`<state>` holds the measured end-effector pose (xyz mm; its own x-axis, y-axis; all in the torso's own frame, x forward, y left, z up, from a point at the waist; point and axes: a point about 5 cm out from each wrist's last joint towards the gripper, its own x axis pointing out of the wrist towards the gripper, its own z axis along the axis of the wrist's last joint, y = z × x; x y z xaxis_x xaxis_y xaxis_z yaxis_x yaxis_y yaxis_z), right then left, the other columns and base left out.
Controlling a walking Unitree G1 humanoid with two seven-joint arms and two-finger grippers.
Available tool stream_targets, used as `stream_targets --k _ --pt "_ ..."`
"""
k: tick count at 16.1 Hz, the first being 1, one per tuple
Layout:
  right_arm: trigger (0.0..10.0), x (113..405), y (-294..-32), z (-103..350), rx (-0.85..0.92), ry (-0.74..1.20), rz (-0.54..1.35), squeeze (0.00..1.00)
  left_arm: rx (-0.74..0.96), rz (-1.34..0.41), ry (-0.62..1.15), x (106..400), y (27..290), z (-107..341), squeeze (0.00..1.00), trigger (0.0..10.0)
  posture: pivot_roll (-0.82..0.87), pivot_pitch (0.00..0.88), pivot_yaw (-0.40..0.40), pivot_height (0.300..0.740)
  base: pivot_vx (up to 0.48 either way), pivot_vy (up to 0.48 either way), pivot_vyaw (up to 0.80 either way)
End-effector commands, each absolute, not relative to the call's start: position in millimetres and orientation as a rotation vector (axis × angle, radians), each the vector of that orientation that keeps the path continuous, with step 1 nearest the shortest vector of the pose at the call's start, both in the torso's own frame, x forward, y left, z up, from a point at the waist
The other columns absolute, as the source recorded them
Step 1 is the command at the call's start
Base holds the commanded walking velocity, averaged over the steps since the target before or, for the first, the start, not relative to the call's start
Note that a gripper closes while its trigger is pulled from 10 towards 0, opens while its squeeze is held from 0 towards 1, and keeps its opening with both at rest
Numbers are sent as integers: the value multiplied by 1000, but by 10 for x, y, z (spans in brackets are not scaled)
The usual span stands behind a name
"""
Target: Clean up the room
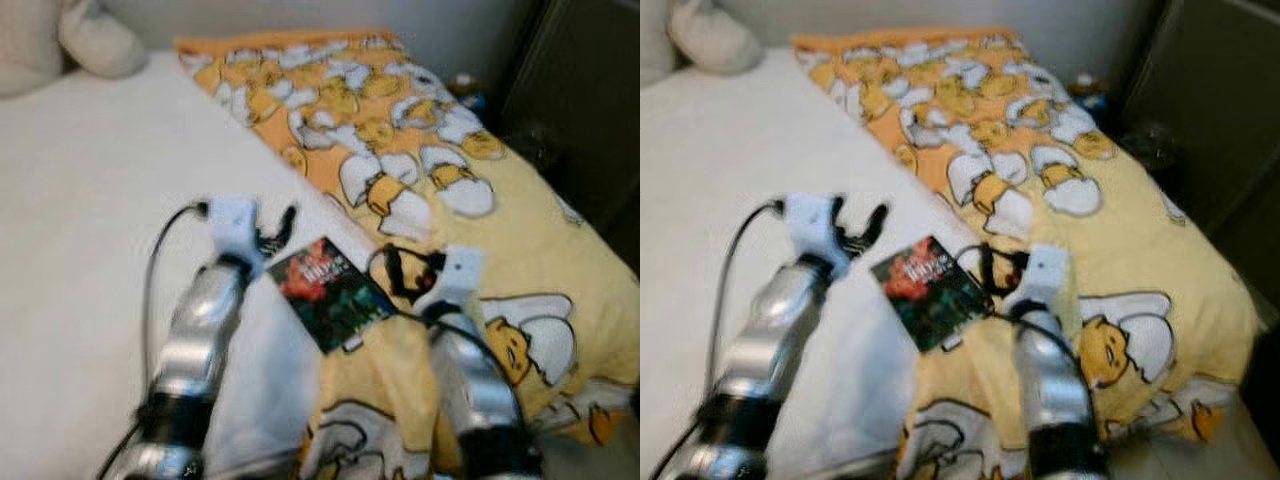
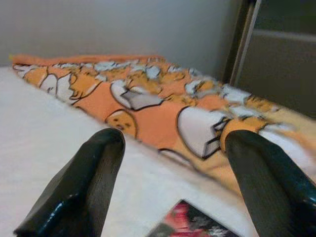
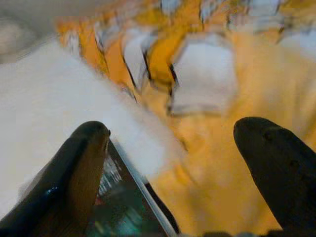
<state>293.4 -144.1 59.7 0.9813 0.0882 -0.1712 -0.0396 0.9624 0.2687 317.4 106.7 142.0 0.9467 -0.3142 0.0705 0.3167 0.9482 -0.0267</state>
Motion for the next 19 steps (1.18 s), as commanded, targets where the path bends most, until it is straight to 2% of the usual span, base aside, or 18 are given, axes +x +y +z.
stream_targets --k 1,5,7,9,15,19 --pt "10000 2945 -1401 576 302 205 86 0 -24 -287 -22 3158 1182 1326 0 10000 70 0 4 740 0 0 0" --pt "10000 3013 -1460 592 284 206 98 0 -10 -269 34 3158 1246 1254 0 10000 94 0 -1 740 0 0 0" --pt "10000 3003 -1499 438 379 288 85 0 -13 -265 57 3169 1285 1242 0 10000 106 0 5 740 0 0 0" --pt "10000 3033 -1542 412 397 301 56 0 -4 -277 51 3159 1283 1264 0 10000 114 0 9 740 0 0 0" --pt "10000 3177 -1525 499 319 268 59 0 25 -294 43 3135 1257 1272 0 10000 123 0 4 740 0 0 0" --pt "10000 3196 -1495 420 442 306 20 0 34 -294 31 3091 1252 1300 0 10000 148 0 3 740 0 0 0"
